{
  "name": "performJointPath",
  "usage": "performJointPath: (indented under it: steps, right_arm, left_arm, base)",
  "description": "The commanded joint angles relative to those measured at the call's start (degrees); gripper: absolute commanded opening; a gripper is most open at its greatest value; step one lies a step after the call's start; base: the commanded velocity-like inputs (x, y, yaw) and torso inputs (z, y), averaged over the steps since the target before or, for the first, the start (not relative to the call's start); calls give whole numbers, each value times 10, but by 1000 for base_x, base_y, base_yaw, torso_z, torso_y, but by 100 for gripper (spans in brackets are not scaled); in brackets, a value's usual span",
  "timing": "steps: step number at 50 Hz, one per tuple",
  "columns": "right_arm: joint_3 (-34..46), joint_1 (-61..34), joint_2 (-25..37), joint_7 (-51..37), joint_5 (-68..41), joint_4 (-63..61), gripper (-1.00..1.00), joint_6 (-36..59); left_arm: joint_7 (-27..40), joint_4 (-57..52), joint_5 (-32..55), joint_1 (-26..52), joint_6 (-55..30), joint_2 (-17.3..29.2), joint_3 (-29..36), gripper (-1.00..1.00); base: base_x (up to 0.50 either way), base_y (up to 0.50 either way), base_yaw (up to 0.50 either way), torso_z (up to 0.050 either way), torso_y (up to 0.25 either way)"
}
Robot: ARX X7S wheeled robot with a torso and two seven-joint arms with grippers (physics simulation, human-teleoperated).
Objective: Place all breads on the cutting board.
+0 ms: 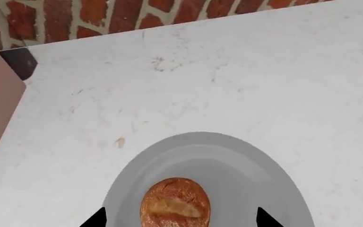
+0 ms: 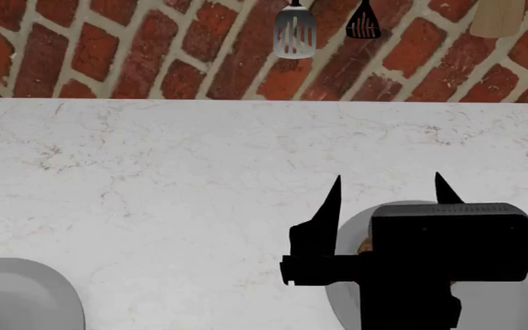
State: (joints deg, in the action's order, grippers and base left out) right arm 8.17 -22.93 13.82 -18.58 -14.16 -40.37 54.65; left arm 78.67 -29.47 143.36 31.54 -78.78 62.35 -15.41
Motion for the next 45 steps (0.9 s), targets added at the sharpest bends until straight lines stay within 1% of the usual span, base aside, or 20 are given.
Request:
performJointPath:
  steps: [1,5,9,11,12,13,14,16,17,19,22,24,30,34,39,41,43,45]
  right_arm:
    - [2,0,1,-2,-3,2,100,-1]
    - [1,1,2,-3,-5,-1,100,0]
    - [2,1,2,-4,-6,-1,100,0]
    - [2,2,3,-3,-7,-1,100,-1]
    - [3,2,3,-4,-6,0,100,-1]
    - [2,2,2,-2,-9,0,100,1]
    - [3,2,3,-3,-8,-1,100,1]
    - [3,1,4,-4,-8,0,100,1]
    - [4,2,5,-4,-7,1,100,-1]
    - [5,2,5,-5,-7,4,100,-3]
    - [6,1,4,-5,-9,3,100,-3]
    - [6,1,5,-5,-9,4,100,-4]
    - [5,-1,6,-7,-12,0,100,0]
    - [4,4,7,-5,-14,-2,100,-5]
    - [2,1,8,-6,-16,-6,100,0]
    - [2,1,8,-7,-16,-4,100,-1]
    - [6,2,8,-8,-15,-4,100,-4]
    - [5,2,8,-8,-17,-3,100,-4]
  left_arm:
    - [-34,34,-88,-7,-39,-51,15,100]
    - [-47,41,-137,-29,-75,-83,0,100]
    - [-51,44,-137,-25,-69,-72,12,100]
    - [-59,42,-149,-43,-82,-83,2,100]
    - [-60,42,-147,-43,-78,-80,4,100]
    - [-65,42,-157,-50,-86,-88,-4,100]
    - [-64,45,-151,-40,-75,-81,9,100]
    - [-72,44,-164,-46,-85,-92,6,100]
    - [-74,46,-165,-44,-83,-89,9,100]
    - [-89,46,-190,-59,-101,-107,-11,100]
    - [-86,50,-175,-43,-78,-85,20,100]
    - [-88,54,-176,-35,-74,-80,29,100]
    - [-105,56,-202,-37,-82,-87,20,100]
    - [-136,59,-241,-46,-101,-100,6,100]
    - [-226,64,-331,-58,-104,-119,-4,100]
    - [-240,58,-347,-62,-99,-118,4,100]
    - [-268,50,-382,-70,-101,-124,-1,100]
    - [-273,53,-387,-67,-94,-117,8,100]
  base:
    - [0,0,0,0,0]
    - [0,0,0,0,0]
    - [0,0,0,0,0]
    - [0,0,0,0,0]
    - [0,0,0,0,0]
    - [0,0,0,0,0]
    - [0,0,0,0,0]
    - [0,0,0,0,0]
    - [0,0,0,0,0]
    - [0,0,0,0,0]
    - [0,0,0,0,0]
    - [0,0,0,0,0]
    - [0,0,0,0,0]
    - [0,0,0,0,0]
    - [0,0,0,0,0]
    - [0,0,0,0,0]
    - [0,0,0,0,0]
    - [0,0,0,0,0]
